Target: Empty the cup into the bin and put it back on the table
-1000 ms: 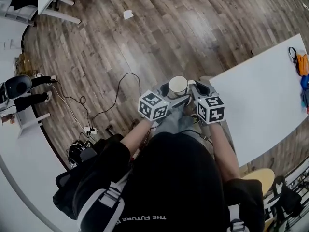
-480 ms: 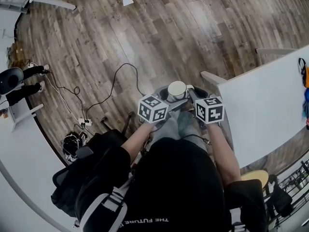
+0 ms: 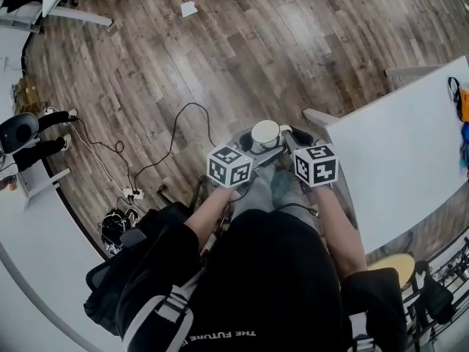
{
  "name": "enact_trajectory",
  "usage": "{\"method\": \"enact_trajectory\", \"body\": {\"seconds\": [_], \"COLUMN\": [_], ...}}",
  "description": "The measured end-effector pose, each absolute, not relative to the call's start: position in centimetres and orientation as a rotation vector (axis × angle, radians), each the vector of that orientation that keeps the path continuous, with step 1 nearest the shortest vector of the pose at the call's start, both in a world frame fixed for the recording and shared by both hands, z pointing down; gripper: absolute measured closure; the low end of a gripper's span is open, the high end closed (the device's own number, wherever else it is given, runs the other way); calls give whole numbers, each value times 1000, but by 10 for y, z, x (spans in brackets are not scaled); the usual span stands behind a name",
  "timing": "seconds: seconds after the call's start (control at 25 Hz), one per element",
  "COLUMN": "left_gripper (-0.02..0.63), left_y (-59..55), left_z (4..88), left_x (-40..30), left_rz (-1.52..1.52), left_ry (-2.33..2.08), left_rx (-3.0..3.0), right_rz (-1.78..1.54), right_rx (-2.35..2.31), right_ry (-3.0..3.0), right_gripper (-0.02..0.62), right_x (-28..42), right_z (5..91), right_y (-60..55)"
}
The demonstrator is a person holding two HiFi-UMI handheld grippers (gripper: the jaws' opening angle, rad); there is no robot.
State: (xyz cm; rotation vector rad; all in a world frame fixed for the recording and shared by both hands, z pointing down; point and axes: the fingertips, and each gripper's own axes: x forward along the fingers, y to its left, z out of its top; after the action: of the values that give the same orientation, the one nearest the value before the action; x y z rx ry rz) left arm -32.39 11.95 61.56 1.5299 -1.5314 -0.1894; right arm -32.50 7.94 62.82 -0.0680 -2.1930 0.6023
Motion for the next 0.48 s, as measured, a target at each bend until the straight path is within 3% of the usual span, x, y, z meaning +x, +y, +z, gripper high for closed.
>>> {"method": "enact_trajectory", "body": {"seconds": [0.48], "left_gripper": [230], "left_y": [96], "left_z": [441], "left_x": [-330], "left_rz": [96], "left_ry": [-2011], "left_rx": [2026], "right_rz": [189], "right_rx": [30], "right_ry": [-2944], "right_gripper": [551], "right_x": [-333], "right_z": [436], "right_y": [54]}}
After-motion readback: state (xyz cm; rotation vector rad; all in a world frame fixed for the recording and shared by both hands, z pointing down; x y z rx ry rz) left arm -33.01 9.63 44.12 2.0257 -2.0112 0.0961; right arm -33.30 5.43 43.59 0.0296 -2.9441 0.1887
